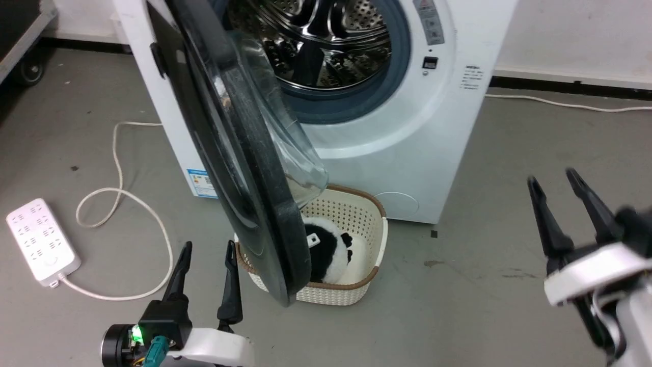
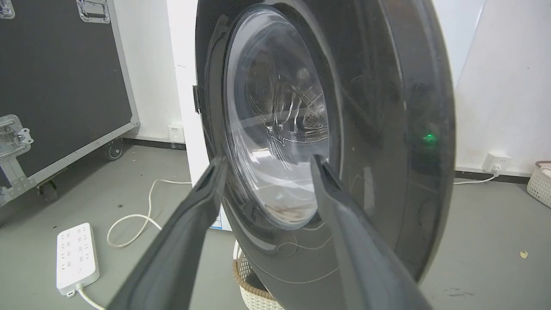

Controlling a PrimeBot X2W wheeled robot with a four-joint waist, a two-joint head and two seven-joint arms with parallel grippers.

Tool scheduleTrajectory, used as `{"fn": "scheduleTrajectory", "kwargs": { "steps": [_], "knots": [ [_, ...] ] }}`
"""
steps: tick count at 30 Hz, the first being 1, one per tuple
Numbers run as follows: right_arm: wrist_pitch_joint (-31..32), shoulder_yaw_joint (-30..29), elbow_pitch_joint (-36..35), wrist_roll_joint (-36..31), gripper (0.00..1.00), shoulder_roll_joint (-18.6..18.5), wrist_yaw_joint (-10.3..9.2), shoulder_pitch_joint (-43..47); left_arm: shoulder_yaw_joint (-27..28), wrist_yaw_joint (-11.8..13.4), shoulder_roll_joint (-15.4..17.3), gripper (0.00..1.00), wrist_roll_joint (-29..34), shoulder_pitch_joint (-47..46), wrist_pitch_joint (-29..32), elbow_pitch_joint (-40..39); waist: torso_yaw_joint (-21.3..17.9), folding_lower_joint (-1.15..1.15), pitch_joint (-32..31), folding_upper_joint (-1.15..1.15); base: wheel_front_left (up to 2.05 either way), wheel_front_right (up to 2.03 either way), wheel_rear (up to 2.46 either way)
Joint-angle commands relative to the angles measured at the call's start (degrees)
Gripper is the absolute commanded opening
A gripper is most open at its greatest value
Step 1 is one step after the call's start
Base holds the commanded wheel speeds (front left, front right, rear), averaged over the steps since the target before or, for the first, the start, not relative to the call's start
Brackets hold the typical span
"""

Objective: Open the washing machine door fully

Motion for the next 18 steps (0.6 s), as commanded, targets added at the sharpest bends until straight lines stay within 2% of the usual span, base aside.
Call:
{"fn": "scheduleTrajectory", "kwargs": {
  "steps": [1,5,9,13,18],
  "knots": [
    [-0.33,-0.92,-0.95,-1.35,1.00,1.34,0.06,1.75,0.11,-0.26,0.27,1.00,0.26,0.53,-0.28,0.06,-0.55,0.01,-0.12,0.00,0.00,0.00,0.00],
    [-0.73,-9.14,-8.48,-10.16,1.00,8.71,0.06,10.83,0.90,-0.97,0.32,1.00,0.47,0.72,-0.28,0.59,-1.42,0.01,0.19,0.00,0.00,0.00,0.00],
    [-0.86,-12.70,-14.56,-15.80,1.00,14.84,0.06,18.20,1.28,-1.67,0.31,1.00,0.57,0.84,-0.28,1.24,-1.98,0.01,0.59,0.00,0.00,0.00,0.00],
    [-0.90,-13.05,-16.48,-17.94,1.00,17.32,0.06,22.31,1.42,-2.28,0.28,1.00,0.55,0.94,-0.28,2.16,-2.42,0.01,1.02,0.00,0.00,0.00,0.00],
    [-0.92,-12.41,-16.95,-18.40,1.00,18.21,0.06,23.55,1.60,-2.76,0.35,1.00,0.49,1.07,-0.28,4.06,-3.09,0.01,1.55,0.00,0.00,0.00,0.00]
  ]
}}
